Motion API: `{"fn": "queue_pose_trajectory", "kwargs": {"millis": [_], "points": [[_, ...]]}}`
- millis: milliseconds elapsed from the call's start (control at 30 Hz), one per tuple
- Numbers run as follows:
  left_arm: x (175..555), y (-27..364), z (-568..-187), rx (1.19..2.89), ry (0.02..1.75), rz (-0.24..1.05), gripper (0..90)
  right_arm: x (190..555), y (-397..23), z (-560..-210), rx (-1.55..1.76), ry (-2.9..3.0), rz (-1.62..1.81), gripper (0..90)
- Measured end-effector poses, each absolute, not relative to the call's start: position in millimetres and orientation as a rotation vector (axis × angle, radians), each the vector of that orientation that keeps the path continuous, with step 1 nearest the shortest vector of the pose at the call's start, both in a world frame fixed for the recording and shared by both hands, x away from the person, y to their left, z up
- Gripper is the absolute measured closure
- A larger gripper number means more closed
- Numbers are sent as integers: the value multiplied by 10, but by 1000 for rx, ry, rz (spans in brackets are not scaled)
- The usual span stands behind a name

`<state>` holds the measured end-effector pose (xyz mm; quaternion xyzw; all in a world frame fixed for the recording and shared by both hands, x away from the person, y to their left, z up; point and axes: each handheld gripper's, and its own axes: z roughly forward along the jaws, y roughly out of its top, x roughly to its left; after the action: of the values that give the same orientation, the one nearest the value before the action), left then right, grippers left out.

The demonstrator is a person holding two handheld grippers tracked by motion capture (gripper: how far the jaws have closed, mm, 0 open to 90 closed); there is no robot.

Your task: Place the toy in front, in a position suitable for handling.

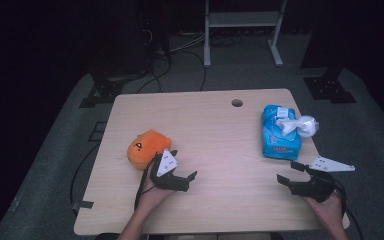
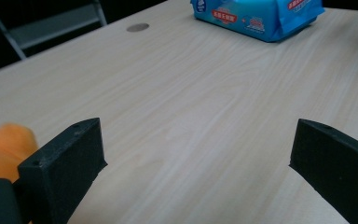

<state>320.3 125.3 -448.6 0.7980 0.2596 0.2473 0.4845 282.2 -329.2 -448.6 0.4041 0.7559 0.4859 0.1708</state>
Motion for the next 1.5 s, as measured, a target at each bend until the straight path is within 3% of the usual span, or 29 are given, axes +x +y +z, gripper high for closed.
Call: {"fn": "queue_pose_trajectory", "kwargs": {"millis": [300,500,933,1133,1400,1500], "points": [[3285,1460,-4258,1862,670,654,25,2879,-3295,-4524,1176,2161,1376,194],[3394,1810,-4067,1792,746,740,25,2868,-3286,-4523,1172,2166,1360,194],[3654,2288,-4166,1769,925,745,28,2918,-3191,-4557,1150,2218,1349,194],[3688,2347,-4361,1847,932,675,113,2892,-3151,-4561,1139,2238,1350,198],[3670,2319,-4362,1863,937,674,381,2902,-3166,-4549,1141,2227,1389,205],[3665,2343,-4347,1841,943,662,431,2896,-3188,-4537,1145,2214,1408,206]]}}
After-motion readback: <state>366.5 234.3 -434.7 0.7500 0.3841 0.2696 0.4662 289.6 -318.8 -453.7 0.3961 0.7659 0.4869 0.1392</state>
